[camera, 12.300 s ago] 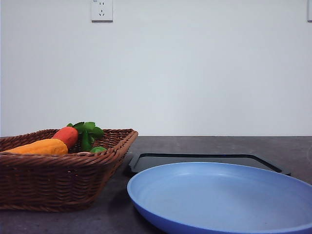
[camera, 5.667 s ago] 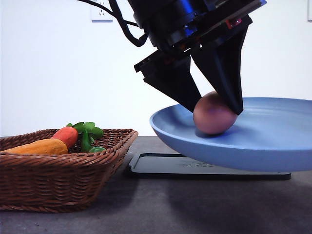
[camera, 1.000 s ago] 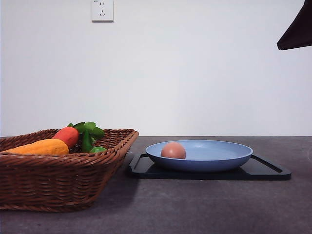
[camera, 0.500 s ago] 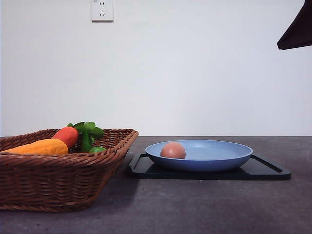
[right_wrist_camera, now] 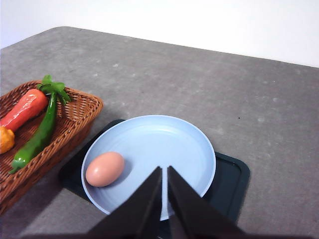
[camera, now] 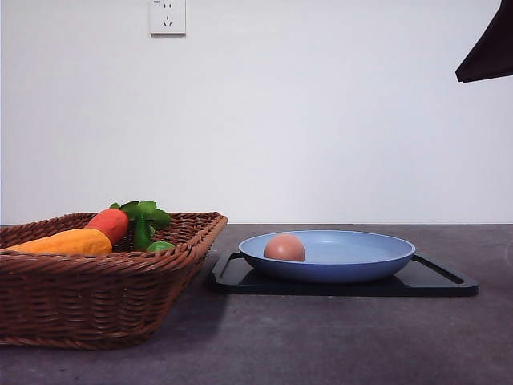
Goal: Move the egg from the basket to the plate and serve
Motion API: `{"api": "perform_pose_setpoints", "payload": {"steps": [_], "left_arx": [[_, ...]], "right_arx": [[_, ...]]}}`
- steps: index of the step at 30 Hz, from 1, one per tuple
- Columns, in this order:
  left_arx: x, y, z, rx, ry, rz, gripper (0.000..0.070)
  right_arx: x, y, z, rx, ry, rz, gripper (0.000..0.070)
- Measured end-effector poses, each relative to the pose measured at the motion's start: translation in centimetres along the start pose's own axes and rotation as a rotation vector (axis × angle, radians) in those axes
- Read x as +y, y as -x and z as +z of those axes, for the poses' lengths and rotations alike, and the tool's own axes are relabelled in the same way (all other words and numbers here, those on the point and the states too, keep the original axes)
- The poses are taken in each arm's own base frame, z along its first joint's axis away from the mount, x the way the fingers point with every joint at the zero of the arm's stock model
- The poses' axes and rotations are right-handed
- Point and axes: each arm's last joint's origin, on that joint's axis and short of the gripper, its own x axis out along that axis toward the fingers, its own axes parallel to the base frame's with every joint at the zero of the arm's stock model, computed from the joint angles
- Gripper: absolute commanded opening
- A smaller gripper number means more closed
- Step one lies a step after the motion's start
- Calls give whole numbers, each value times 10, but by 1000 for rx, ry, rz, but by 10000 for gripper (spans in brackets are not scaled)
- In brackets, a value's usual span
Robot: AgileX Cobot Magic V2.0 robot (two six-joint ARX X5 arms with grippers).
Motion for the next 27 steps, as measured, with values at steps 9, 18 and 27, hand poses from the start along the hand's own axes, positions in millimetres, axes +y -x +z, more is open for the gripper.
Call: {"api": "perform_pose_setpoints", "payload": {"steps": [9,18,27], "left_arx": [[0,0,0,0,7,0,0],[0,0,0,0,12,0,0],[0,0,0,0,12,0,0]], "right_arx": [[0,0,0,0,0,0,0],[0,0,0,0,0,0,0],[-1,8,1,-17,15,-32,0]]}}
